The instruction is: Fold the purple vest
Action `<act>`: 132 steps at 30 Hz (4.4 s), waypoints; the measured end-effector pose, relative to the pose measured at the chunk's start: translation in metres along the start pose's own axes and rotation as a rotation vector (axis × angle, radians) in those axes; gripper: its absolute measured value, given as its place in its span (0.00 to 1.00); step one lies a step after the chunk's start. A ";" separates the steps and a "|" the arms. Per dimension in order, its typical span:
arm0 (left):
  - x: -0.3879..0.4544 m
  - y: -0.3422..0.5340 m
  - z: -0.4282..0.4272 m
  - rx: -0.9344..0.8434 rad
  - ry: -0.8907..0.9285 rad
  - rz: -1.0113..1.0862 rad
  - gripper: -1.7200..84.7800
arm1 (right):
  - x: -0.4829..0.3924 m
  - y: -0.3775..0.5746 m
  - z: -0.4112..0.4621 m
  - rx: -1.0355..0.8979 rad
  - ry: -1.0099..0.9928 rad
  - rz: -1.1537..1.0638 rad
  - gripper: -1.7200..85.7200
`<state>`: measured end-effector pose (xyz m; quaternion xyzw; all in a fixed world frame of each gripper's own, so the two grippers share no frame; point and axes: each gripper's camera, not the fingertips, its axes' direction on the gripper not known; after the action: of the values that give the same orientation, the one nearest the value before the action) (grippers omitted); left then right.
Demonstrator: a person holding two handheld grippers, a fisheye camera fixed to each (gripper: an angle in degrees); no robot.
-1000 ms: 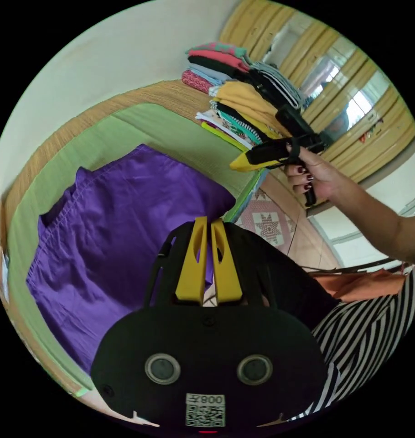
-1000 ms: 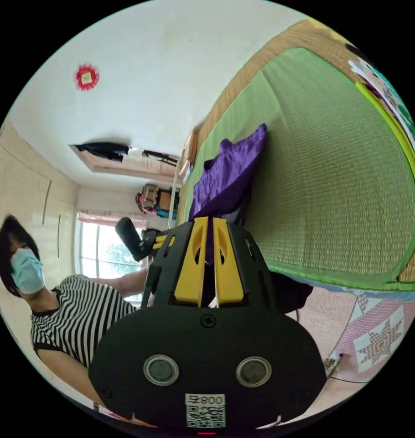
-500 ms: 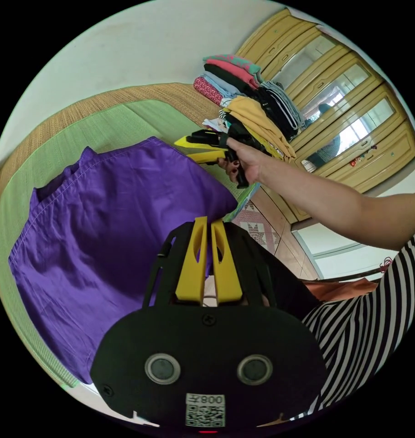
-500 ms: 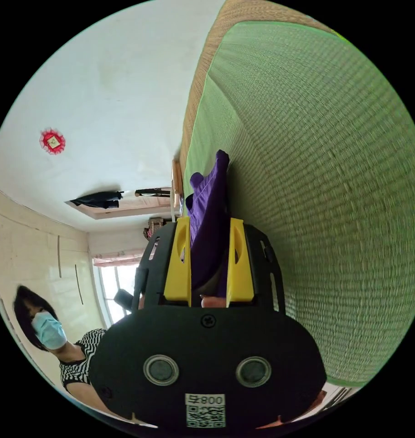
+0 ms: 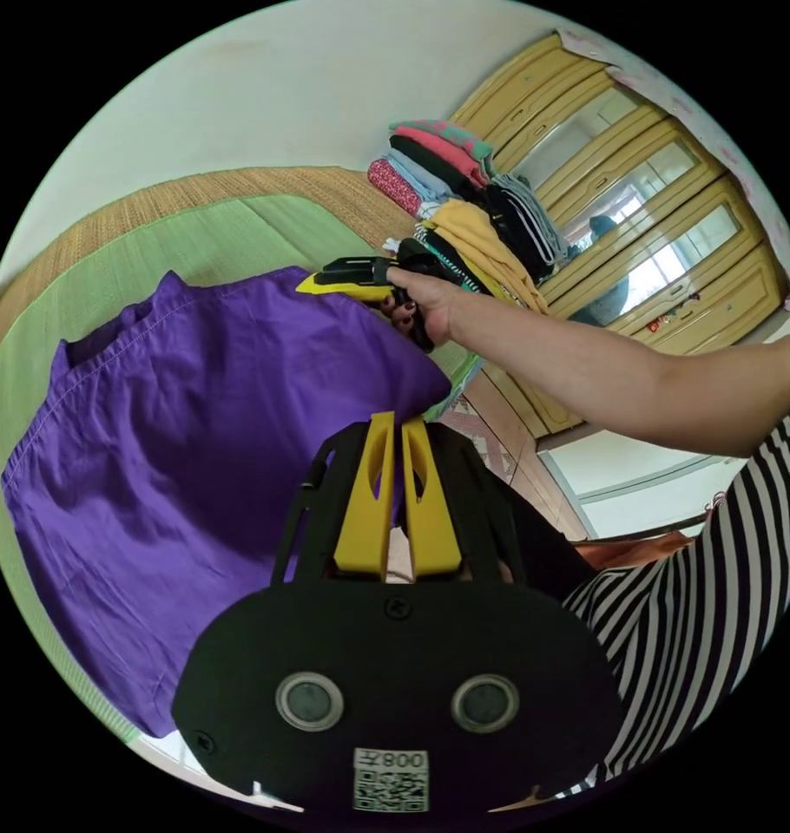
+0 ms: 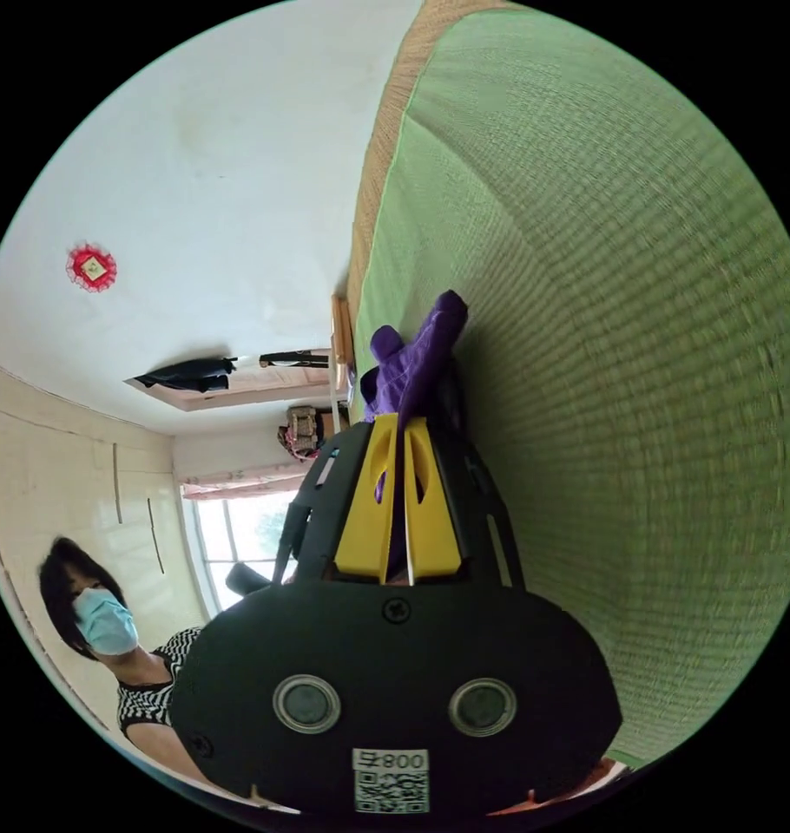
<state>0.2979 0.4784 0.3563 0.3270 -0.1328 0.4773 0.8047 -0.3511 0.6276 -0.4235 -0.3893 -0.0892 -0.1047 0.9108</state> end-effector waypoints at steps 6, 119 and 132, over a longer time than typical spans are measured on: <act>-0.042 0.061 -0.071 0.146 0.051 -0.073 0.03 | -0.127 0.009 -0.042 -0.013 0.020 -0.147 0.03; -0.051 0.245 -0.028 -0.006 0.045 -0.437 0.04 | -0.283 0.246 -0.047 -0.511 0.323 -0.231 0.04; -0.011 0.214 -0.030 0.010 0.014 -0.347 0.04 | -0.194 0.246 0.027 -0.468 0.072 -0.035 0.12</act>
<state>0.1066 0.5615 0.4137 0.3459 -0.0665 0.3341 0.8743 -0.4761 0.8366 -0.6220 -0.5843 -0.0366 -0.1520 0.7964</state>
